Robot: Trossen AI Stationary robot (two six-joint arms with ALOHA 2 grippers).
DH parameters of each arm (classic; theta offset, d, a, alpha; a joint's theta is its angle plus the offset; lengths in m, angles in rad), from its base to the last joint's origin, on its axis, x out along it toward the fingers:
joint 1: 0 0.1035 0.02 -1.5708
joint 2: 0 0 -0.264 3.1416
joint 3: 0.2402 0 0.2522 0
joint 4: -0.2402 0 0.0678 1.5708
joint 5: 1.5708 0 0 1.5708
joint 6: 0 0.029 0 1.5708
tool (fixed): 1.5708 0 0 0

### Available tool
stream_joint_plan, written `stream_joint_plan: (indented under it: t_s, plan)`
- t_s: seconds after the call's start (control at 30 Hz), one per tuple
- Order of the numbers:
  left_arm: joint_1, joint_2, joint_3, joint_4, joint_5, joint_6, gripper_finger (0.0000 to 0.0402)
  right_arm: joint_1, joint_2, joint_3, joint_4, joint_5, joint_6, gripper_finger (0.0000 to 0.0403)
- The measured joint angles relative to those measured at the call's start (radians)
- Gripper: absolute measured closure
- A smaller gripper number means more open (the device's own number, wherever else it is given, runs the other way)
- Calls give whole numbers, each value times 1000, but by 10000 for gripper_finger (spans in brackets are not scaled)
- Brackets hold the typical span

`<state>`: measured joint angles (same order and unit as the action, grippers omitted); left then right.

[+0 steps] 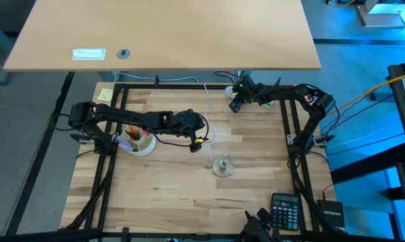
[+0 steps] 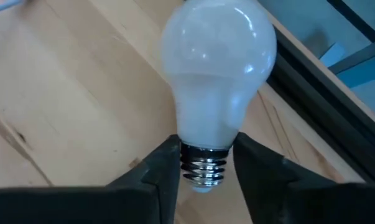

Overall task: Screw lightbulb
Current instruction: Insert the lightbulb into the lamp

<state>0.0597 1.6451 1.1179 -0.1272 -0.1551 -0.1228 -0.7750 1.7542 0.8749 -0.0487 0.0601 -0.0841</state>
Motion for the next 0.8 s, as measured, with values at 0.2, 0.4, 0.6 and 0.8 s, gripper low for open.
stream_joint_plan:
  t_s: [0.2,0.4,0.6,0.8]
  plan:
    - [-1,0,0,-2,0,-3,84,2,0,0,-3,-3,7,269]
    - [-1,0,0,-3,0,-4,84,-6,8,0,-2,-51,8,233]
    - [-8,0,0,-3,0,-4,84,-5,57,5,4,-60,-16,225]
    - [-14,0,0,-3,0,-1,84,-4,55,8,15,-79,-49,276]
